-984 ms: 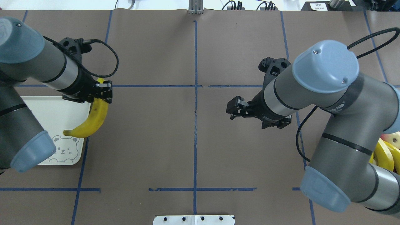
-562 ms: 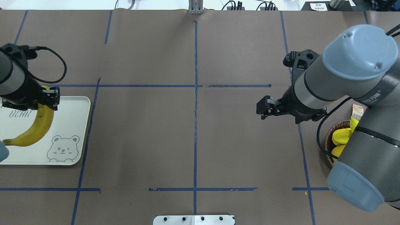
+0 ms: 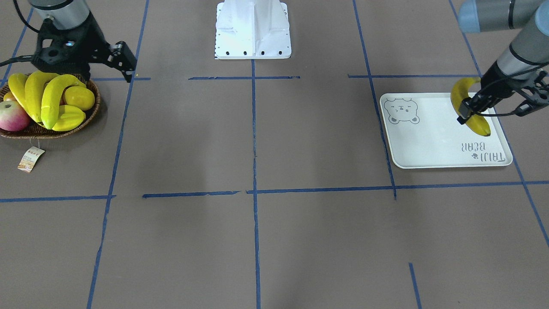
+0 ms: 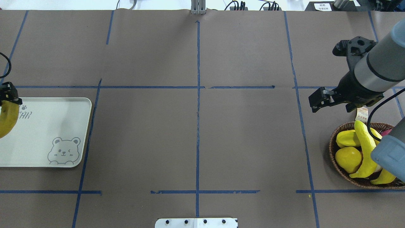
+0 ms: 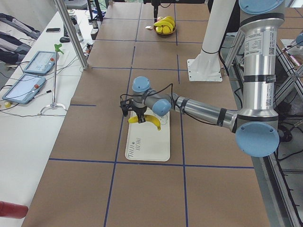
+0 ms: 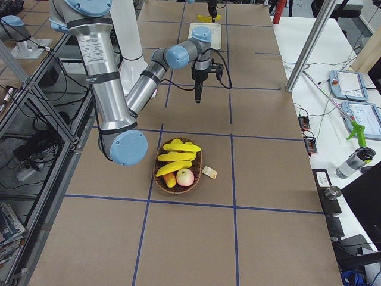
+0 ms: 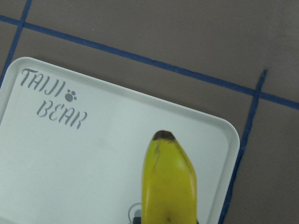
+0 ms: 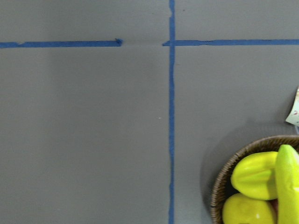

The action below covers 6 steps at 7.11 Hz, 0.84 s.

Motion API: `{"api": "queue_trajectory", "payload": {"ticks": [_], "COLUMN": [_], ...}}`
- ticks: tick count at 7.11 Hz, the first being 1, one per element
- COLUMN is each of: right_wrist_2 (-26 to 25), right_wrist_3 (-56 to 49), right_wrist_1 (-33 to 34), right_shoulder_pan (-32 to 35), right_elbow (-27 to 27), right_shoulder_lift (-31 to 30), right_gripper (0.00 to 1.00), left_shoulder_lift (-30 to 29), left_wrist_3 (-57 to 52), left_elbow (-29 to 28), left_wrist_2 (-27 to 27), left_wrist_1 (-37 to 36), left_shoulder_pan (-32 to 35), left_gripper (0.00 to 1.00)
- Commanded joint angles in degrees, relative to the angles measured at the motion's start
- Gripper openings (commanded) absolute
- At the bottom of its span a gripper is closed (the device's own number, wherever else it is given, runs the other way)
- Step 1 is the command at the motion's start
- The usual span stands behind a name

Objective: Transfer all bananas from basket to plate

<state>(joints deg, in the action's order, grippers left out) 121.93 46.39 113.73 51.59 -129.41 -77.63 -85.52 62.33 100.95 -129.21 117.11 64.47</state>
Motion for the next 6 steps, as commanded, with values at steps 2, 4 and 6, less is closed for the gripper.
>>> {"api": "queue_trajectory", "payload": {"ticks": [2, 4, 6], "right_wrist_2": [3.76, 3.76, 3.76], "right_wrist_3": [-13.50, -13.52, -13.43], "right_wrist_1": [-0.18, -0.18, -0.18], "right_shoulder_pan": [7.29, 7.30, 7.30], "right_elbow": [-0.05, 0.12, 0.21], "right_shoulder_lift": [-7.26, -7.36, -7.36], "right_gripper": [1.00, 1.00, 1.00], "left_shoulder_lift": [2.99, 2.20, 1.41], "left_wrist_3": [0.42, 0.60, 0.69], "left_elbow": [-12.67, -18.22, -18.95], "left_wrist_2": [-2.01, -1.66, -1.48], "left_wrist_1": [13.63, 18.49, 18.77], "left_shoulder_pan": [1.80, 1.62, 1.45], "left_gripper": [0.01, 0.03, 0.06]}}
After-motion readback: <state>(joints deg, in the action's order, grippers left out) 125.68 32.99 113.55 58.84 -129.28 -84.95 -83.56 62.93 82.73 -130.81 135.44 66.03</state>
